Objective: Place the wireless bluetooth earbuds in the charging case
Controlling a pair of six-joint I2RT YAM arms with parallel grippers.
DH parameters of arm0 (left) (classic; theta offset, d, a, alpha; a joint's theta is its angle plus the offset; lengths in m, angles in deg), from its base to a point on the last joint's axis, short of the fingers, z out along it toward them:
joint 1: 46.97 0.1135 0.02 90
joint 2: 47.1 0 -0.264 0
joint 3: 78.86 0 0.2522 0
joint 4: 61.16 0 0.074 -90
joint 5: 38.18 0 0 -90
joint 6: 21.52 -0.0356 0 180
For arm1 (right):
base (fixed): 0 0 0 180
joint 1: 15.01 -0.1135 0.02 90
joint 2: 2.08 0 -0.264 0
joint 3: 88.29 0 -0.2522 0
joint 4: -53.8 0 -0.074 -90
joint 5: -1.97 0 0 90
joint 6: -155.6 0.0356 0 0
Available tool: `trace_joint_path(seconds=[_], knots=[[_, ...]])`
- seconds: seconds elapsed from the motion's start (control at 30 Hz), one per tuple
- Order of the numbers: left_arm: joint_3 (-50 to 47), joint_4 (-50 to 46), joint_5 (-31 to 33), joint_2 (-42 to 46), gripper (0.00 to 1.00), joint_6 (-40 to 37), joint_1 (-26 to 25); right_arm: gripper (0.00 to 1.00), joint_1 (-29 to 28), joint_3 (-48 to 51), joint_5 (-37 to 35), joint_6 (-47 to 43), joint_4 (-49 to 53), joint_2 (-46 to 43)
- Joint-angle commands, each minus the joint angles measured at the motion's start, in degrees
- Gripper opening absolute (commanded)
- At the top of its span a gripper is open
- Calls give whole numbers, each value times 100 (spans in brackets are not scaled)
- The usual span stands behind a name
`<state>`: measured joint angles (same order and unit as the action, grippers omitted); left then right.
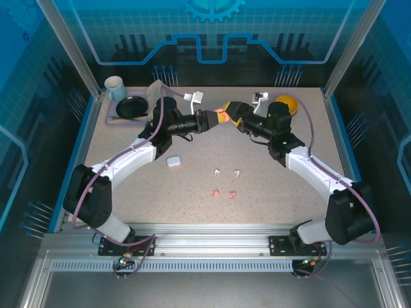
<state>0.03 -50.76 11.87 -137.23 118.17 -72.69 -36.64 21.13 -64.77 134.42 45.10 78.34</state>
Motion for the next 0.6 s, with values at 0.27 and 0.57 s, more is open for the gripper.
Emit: trace_joint_path(seconds=[0.27,0.57], knots=[[27,141,-67,-24,0,47,-61,43,-122,-173,18,538,-789,205],[27,603,126,-239,0,694,-65,39,-253,-247,86,506,-813,237]])
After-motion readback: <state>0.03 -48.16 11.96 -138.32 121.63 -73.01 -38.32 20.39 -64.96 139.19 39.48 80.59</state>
